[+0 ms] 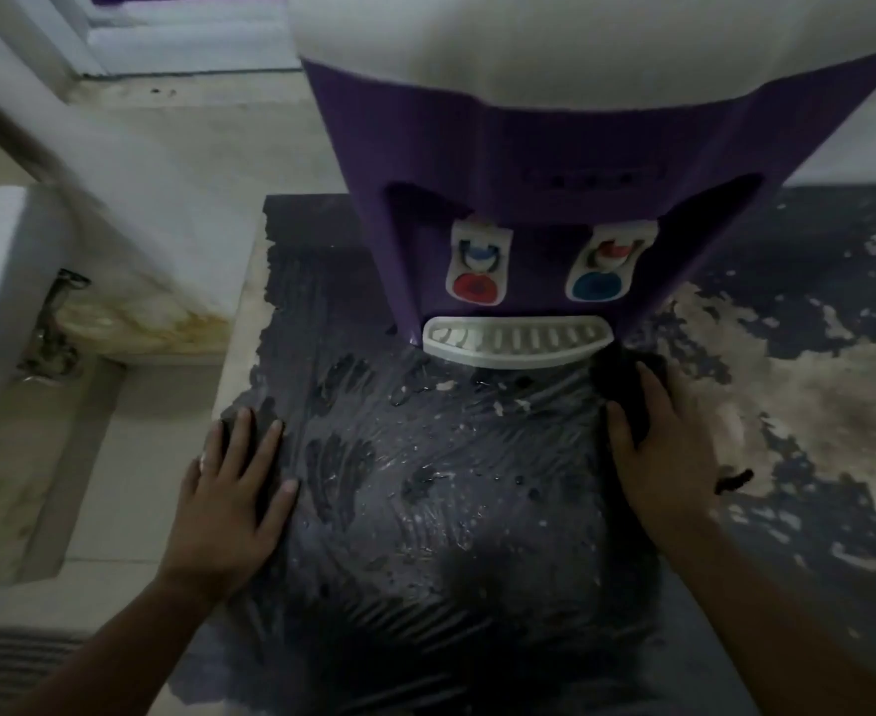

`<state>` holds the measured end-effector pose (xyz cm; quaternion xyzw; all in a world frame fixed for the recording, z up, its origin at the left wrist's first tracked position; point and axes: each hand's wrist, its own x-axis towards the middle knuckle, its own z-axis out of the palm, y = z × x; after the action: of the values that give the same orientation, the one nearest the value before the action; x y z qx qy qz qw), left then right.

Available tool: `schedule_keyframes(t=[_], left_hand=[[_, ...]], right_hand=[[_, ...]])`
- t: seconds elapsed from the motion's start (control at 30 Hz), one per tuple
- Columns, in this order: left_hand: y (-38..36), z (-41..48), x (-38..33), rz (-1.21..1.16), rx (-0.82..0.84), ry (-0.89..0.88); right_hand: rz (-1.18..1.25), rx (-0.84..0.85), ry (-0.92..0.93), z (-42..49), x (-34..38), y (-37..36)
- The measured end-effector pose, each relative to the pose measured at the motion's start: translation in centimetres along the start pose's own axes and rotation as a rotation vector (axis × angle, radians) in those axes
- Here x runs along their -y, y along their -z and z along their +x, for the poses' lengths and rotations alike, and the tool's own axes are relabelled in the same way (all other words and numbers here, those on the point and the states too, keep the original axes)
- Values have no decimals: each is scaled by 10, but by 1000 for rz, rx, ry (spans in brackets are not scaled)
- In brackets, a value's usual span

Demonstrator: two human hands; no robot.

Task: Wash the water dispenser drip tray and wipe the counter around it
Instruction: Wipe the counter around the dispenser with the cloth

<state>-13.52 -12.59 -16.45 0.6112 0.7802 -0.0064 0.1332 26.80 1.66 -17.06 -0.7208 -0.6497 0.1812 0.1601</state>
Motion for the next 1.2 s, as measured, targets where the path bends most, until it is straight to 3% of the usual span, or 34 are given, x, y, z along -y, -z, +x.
schedule_keyframes(t=[0.17, 0.33, 0.47, 0.57, 0.73, 0.83, 0.9, 1.03, 1.2], left_hand=[[-13, -1, 11, -280, -236, -34], [-24, -1, 23, -382, -313, 13], [-27, 2, 27, -308, -290, -13], [-26, 2, 26, -273, -263, 3], [-25, 1, 25, -218, -262, -2], [-24, 0, 24, -262, -264, 9], [-23, -1, 24, -300, -272, 13], [-23, -3, 25, -423, -298, 35], [-24, -2, 27, -480, -325, 38]], right_hand=[[15, -66, 138, -56, 85, -65], [-1, 181, 573, -129, 210, -139], [-56, 301, 727, -128, 191, -137], [-90, 216, 607, -114, 138, -110], [-108, -30, 99, -68, 34, -41], [-71, -166, -114, -44, 25, -34], [-59, -206, -129, -42, 47, -49], [-37, -136, 111, -68, 140, -103], [-58, 174, 605, -144, 208, -142]])
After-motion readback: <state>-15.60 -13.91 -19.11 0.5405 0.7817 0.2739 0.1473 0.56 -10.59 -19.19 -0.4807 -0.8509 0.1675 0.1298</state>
